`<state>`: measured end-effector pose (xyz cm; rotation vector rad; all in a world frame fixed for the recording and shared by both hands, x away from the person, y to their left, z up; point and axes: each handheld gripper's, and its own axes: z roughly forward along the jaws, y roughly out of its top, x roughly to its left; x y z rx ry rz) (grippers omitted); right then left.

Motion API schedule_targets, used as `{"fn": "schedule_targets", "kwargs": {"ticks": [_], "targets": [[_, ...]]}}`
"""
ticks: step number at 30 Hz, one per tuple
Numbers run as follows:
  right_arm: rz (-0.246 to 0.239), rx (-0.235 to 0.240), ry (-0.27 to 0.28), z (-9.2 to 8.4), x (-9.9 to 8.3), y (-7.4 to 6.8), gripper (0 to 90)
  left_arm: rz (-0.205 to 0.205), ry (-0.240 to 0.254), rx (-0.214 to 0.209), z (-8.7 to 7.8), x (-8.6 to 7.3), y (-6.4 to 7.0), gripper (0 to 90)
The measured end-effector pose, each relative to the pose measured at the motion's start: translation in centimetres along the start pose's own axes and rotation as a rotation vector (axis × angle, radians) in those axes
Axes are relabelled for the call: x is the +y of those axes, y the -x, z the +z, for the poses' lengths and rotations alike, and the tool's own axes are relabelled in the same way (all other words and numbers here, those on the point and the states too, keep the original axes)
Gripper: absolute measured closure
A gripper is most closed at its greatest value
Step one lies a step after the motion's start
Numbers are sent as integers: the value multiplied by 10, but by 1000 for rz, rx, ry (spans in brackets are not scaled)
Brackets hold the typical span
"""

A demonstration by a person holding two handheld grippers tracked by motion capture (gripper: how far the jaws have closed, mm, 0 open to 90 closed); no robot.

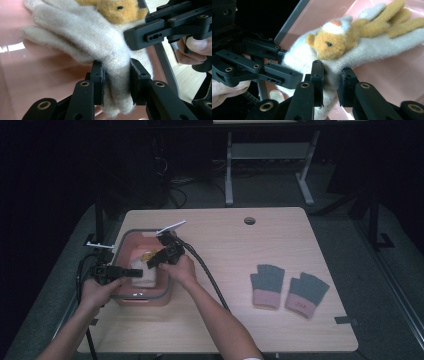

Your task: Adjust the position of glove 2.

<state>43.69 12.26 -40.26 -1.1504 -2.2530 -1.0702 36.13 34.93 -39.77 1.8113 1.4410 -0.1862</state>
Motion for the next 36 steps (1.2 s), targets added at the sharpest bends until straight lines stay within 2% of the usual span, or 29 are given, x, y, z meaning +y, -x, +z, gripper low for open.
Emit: {"fn": "schedule_targets", "kwargs": {"ticks": [3, 4, 7, 10, 14, 18, 23, 28, 31, 32, 36], "targets": [[1, -8, -3, 0, 0, 0, 755, -13, -1, -1, 1, -1, -1, 682], [-2, -15, -6, 0, 0, 0, 752, -2, -10, 13, 1, -1, -1, 682], [-7, -25, -3, 0, 0, 0, 745, -3, -13, 21, 2, -1, -1, 682], [-17, -57, -10, -2, 0, -2, 731, 10, -30, 41, 5, -1, -1, 682], [-27, -83, -9, -7, 0, -3, 726, 9, -34, 48, 8, -2, -1, 680], [-31, -96, -8, -10, 0, -4, 710, 15, -41, 64, 9, -3, -1, 678], [-31, -100, 11, -18, -2, -4, 699, -1, -56, 80, 9, -4, -1, 641], [-38, -93, 37, -30, -3, -5, 688, 5, -26, 99, 3, -2, 1, 576], [-38, -89, 42, -33, -4, -5, 687, 6, -8, 103, -1, 0, 2, 575], [-30, -83, 53, -35, -5, -5, 680, 13, 7, 117, -7, 2, 4, 573], [-33, -74, 62, -40, -6, -4, 676, 13, 23, 109, -10, 4, 7, 615]]}}
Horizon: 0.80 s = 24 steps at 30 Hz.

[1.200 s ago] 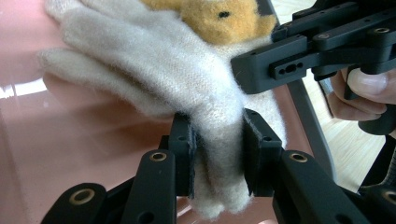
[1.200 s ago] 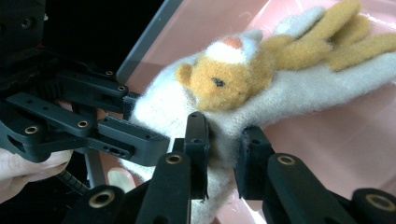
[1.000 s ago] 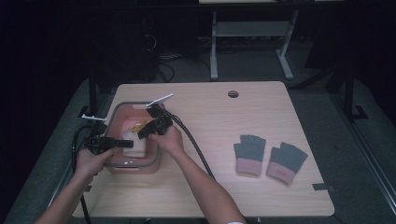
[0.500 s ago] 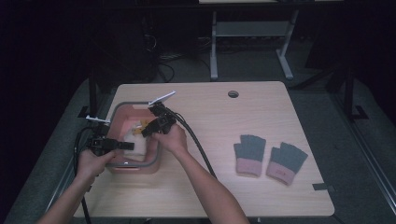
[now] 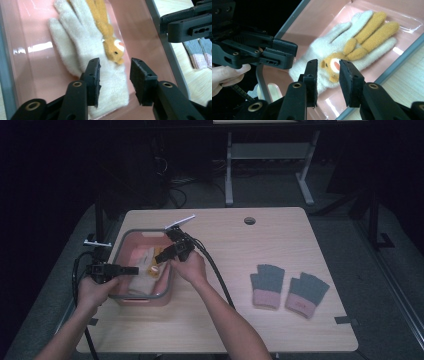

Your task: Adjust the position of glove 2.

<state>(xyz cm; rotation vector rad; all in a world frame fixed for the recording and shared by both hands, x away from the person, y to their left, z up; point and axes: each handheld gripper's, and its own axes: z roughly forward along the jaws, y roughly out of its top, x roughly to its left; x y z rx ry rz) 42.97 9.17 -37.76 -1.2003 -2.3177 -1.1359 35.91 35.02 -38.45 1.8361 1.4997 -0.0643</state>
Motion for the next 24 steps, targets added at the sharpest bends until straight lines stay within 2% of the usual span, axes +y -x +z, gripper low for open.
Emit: {"fn": "schedule_targets", "kwargs": {"ticks": [5, 6, 7, 11, 14, 15, 20, 24], "targets": [[-2, 7, 12, -5, -1, 0, 665, 16, -43, 19, 7, -1, -1, 635], [-2, 8, 11, -6, -2, 0, 661, 15, -65, 27, 10, -1, -1, 635], [-1, 11, 20, -8, -3, 1, 657, 23, -109, 48, 16, -2, -2, 625], [2, 16, 30, -12, -4, 3, 656, 19, -132, 70, 20, -3, -4, 612], [2, 16, 37, -17, -6, 4, 653, 17, -125, 64, 20, -2, -5, 606], [7, 17, 32, -18, -6, 4, 651, 21, -101, 61, 17, -2, -3, 604], [-6, 18, 42, -22, -7, 4, 644, 36, -70, 43, 10, 0, 1, 591], [-7, 28, 45, -27, -9, 4, 629, 42, -35, 8, 6, 1, 7, 575]]}}
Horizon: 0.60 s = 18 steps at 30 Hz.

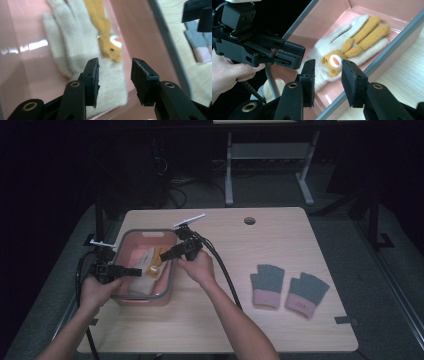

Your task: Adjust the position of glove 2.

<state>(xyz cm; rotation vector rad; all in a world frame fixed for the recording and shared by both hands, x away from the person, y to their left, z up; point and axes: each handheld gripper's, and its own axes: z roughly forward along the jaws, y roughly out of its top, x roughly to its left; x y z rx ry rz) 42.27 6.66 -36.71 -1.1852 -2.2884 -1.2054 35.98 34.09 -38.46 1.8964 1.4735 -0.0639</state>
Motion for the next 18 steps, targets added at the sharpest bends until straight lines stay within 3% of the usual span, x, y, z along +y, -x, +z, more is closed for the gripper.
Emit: {"fn": "schedule_targets", "kwargs": {"ticks": [10, 18], "targets": [[6, 5, 14, -15, -7, 8, 581, 16, 55, -39, -3, 4, 19, 534], [5, -9, 43, -33, -14, 13, 567, 51, 64, -72, -1, 9, 36, 533]]}}
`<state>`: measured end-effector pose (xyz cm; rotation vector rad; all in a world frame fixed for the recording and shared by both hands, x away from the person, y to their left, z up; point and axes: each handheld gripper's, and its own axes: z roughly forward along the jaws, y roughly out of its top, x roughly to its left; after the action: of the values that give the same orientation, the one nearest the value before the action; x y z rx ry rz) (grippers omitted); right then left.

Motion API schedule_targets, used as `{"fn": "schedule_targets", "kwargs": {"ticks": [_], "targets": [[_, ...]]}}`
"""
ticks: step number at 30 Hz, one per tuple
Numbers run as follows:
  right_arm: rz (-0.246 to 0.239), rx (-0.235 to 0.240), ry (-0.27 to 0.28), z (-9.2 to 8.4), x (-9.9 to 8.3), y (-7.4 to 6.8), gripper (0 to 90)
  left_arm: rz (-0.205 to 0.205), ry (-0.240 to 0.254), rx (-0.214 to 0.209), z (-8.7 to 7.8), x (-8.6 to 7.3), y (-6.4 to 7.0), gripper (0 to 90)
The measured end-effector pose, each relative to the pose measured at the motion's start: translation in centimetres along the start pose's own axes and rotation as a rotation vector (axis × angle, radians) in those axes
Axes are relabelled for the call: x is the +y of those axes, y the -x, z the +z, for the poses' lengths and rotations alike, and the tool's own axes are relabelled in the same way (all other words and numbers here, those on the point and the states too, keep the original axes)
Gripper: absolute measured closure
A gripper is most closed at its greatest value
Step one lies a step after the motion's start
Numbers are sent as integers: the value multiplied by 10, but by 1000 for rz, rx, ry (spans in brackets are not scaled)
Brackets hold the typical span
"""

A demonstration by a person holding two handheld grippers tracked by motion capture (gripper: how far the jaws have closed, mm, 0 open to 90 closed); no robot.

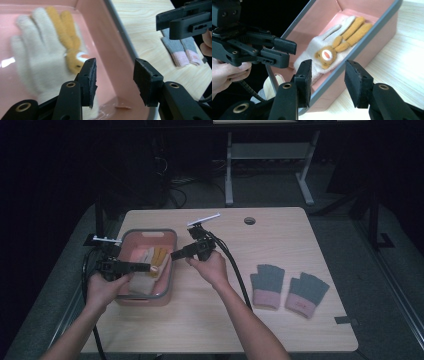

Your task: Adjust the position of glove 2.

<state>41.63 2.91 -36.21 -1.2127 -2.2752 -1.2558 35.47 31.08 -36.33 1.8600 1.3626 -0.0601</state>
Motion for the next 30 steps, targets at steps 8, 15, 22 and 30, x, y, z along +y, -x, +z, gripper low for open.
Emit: {"fn": "schedule_targets", "kwargs": {"ticks": [8, 15, 22, 30], "targets": [[13, -6, 13, -14, -3, 6, 542, 17, -2, -24, 6, 4, 12, 524], [19, -15, 22, -25, -8, 11, 527, 41, -4, -34, 9, 7, 21, 512], [25, -23, 33, -41, -15, 18, 507, 53, 3, -53, 13, 10, 31, 490], [41, -32, 52, -56, -21, 23, 494, 72, 13, -68, 17, 12, 40, 478]]}}
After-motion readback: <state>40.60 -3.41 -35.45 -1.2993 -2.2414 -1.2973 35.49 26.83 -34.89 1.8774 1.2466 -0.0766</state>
